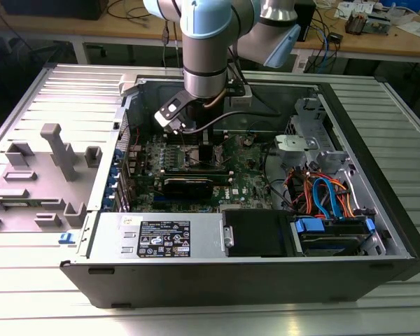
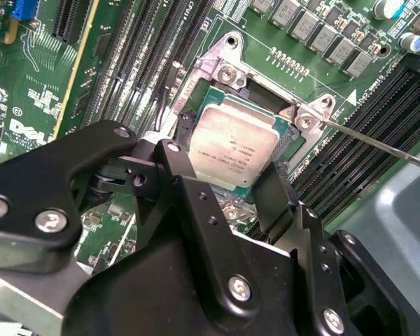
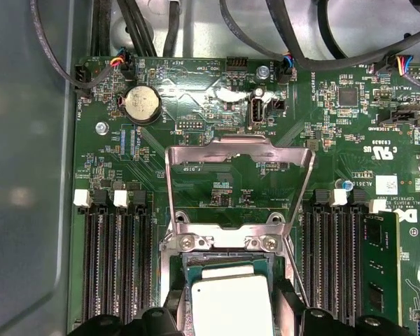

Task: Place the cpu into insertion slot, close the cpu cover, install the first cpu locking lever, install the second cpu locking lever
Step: 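Place the cpu into insertion slot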

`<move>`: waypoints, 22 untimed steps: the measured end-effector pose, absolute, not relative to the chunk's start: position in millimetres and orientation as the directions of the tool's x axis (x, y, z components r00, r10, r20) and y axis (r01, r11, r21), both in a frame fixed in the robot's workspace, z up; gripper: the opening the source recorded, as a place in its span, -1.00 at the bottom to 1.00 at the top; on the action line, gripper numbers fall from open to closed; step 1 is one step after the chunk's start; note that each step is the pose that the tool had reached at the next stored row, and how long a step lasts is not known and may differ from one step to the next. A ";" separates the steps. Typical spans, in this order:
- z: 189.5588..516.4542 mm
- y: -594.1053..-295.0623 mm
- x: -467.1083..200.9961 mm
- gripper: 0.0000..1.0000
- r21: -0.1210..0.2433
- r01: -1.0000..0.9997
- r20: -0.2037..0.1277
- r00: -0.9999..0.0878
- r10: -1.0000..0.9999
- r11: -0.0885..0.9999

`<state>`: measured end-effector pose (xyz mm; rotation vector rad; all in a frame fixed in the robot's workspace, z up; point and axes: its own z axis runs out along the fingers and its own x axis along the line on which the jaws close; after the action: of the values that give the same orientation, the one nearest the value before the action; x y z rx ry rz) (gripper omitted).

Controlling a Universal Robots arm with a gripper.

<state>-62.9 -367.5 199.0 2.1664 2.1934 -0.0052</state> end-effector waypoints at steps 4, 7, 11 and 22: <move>200.3 -367.5 -62.8 0.09 0.039 0.999 -0.044 -0.011 0.999 0.013; 200.5 -367.5 -62.8 0.09 0.039 0.999 -0.044 -0.010 0.999 0.012; 200.7 -367.6 -62.2 0.09 0.039 0.999 -0.044 0.005 0.999 -0.003; 199.8 -367.6 -60.8 0.09 0.039 0.999 -0.044 0.012 0.999 -0.010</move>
<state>-60.8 -367.6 199.8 2.1921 2.1677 -0.0062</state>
